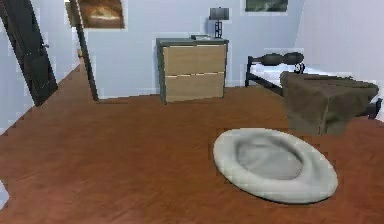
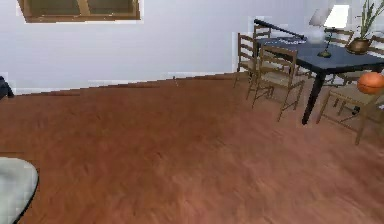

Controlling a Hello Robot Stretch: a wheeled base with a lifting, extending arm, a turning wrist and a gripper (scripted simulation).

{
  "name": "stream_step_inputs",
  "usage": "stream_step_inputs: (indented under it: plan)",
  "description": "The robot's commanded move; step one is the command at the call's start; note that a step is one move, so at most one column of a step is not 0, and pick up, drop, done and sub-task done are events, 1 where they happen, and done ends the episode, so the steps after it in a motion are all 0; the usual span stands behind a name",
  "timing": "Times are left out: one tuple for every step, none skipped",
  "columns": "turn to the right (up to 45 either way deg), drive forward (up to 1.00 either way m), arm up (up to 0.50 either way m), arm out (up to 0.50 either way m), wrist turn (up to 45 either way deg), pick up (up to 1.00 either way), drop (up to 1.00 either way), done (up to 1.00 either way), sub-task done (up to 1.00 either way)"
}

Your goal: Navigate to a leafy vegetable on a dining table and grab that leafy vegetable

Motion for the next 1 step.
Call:
stream_step_inputs:
  plan:
    - [0.0,0.15,0.00,0.00,0.0,0.00,0.00,0.00,0.00]
